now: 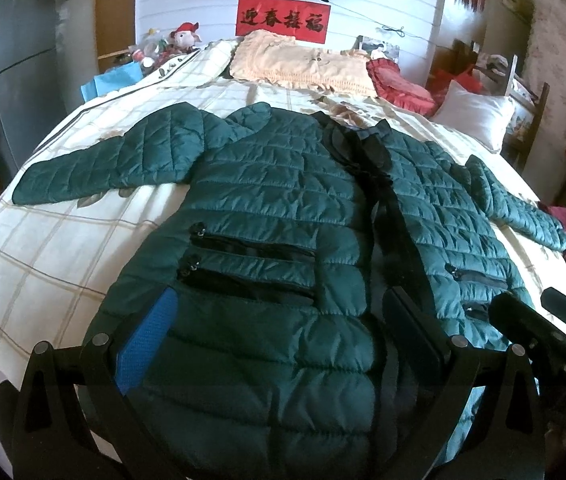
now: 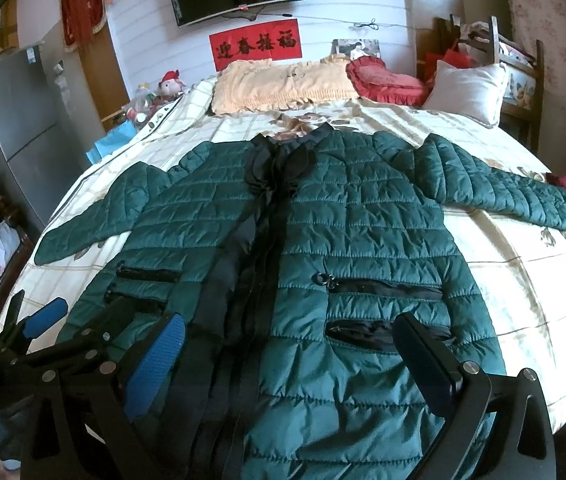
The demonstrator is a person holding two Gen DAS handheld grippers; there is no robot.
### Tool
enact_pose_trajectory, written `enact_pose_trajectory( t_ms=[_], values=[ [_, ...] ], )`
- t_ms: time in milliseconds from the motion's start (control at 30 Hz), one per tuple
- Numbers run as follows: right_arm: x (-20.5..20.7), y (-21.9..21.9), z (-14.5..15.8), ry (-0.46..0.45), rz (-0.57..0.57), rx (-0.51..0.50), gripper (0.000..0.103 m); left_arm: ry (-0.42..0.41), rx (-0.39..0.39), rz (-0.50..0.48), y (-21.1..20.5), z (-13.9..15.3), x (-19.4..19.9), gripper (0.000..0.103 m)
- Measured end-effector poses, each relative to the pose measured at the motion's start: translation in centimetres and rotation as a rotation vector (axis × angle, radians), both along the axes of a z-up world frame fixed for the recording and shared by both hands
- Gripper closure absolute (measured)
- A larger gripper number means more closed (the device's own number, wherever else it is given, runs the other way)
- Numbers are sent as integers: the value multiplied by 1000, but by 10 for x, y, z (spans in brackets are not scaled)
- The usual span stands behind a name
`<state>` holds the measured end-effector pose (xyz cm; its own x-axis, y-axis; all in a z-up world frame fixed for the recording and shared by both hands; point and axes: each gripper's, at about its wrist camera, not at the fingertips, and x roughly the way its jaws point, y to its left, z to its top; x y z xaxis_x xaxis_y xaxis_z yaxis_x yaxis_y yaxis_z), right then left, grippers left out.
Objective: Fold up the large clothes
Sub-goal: 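Grasp the jacket sleeve with the left gripper and lift it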
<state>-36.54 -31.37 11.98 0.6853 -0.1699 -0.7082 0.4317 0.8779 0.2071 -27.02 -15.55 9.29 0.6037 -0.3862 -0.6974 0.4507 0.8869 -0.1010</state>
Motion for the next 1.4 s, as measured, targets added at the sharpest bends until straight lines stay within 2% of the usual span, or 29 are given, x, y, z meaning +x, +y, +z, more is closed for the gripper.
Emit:
enact_pose_trajectory(
  t_ms=[367,567,733,900,1100,1233,1400],
  values=[
    [11,0,-9,53,16,-51,0,14,-1,20,1,-5,13,0],
    [25,-3,-11,46,27,-54,0,38,-8,30,5,-5,27,0],
    [44,-12,-15,39,30,-46,0,73,7,61,17,-10,53,0],
    [68,-22,-18,51,41,-58,0,128,-24,132,45,-12,92,0],
    [90,-24,-19,61,74,-66,0,231,-111,307,114,-21,162,0],
    [96,-24,-21,69,89,-63,0,242,-148,462,166,-28,206,1],
    [104,-23,-29,93,104,-44,0,221,-128,662,224,-40,252,1]
  ],
)
